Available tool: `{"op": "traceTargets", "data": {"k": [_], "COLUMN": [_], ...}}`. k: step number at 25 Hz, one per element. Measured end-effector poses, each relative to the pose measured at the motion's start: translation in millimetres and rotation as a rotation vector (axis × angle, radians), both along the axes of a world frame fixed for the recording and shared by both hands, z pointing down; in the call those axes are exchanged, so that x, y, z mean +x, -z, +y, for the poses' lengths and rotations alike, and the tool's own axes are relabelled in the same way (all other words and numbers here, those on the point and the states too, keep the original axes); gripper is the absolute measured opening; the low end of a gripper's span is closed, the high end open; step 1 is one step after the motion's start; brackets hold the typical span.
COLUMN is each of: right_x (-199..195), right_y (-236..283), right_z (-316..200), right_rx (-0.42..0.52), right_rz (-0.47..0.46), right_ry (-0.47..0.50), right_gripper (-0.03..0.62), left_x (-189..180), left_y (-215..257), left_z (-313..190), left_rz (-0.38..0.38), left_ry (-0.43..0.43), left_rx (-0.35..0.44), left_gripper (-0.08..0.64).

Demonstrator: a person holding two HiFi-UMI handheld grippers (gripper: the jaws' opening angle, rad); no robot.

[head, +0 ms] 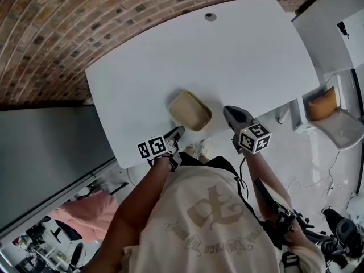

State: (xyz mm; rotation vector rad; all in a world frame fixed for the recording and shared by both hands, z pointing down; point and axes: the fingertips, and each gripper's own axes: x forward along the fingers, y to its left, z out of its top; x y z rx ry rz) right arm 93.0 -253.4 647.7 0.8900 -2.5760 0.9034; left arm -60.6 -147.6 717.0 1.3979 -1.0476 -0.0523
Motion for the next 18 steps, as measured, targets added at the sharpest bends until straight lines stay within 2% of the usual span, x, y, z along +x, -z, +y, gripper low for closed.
{"op": "traceTargets", "data": {"k": [12,18], "right_x": [3.3,8.8], "right_y": [-4.2,-2.6], "right_z": [-0.1,2.3], "right_rx": [-0.015,-0.015], "right_rz": [0.015,0.021], "right_ry": [-0.012,-0.019], "right_gripper": [0.008,0.008], "left_x": [4.3,9.4], "left_y": [-11.1,-7.2], "left_z": [2.7,3.2], "left_rz": [0.044,0.058], "left_ry": [-0.005,-0.01], "left_rx": [-0.067,-0.066], "left_gripper": [0.043,0.041]}}
